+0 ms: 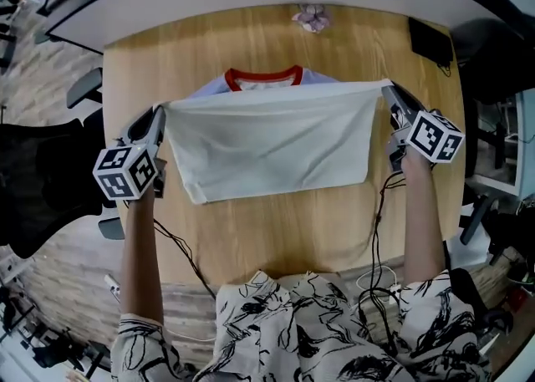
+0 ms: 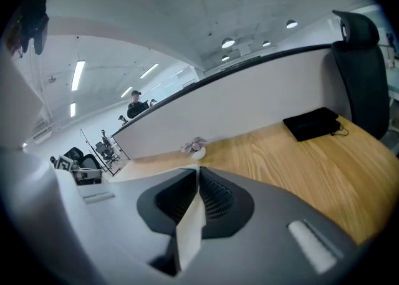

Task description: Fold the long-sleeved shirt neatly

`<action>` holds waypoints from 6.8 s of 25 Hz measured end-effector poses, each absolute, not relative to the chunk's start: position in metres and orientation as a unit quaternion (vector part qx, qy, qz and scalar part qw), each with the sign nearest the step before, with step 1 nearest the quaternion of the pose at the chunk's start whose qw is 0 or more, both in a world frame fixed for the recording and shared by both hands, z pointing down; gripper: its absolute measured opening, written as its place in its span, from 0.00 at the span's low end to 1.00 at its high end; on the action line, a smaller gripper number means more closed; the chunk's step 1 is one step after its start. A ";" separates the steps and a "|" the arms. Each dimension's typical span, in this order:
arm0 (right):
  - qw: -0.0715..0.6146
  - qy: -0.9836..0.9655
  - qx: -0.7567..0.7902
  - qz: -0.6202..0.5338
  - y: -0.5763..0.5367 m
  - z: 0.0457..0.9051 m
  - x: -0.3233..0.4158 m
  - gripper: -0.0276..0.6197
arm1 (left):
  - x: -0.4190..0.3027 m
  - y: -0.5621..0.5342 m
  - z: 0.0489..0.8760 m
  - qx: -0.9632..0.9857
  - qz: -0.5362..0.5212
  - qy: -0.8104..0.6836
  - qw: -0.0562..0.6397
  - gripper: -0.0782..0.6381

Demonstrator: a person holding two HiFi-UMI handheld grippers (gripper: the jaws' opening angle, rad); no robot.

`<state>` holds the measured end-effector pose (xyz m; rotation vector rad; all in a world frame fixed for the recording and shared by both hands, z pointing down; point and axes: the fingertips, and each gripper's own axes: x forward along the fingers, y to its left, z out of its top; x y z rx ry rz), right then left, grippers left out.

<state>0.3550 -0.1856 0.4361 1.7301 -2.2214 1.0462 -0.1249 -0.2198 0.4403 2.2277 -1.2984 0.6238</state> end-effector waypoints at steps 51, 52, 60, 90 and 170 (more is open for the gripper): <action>-0.035 -0.733 0.248 0.632 -0.247 0.520 0.343 0.60 | -0.122 -0.283 0.523 0.868 0.241 -0.371 0.224 0.35; -0.004 -0.750 0.256 0.610 -0.245 0.521 0.340 0.61 | -0.122 -0.283 0.523 0.869 0.246 -0.371 0.218 0.35; 0.309 -0.888 0.239 0.241 -0.235 0.523 0.319 0.58 | -0.094 -0.262 0.522 0.906 0.340 -0.241 0.069 0.39; 0.492 -0.869 0.051 -0.011 -0.207 0.555 0.260 0.07 | -0.077 -0.250 0.554 0.872 0.484 -0.050 -0.057 0.12; 0.321 -0.801 0.412 0.291 0.006 0.529 0.296 0.50 | -0.147 -0.007 0.530 0.837 0.362 -0.303 0.278 0.41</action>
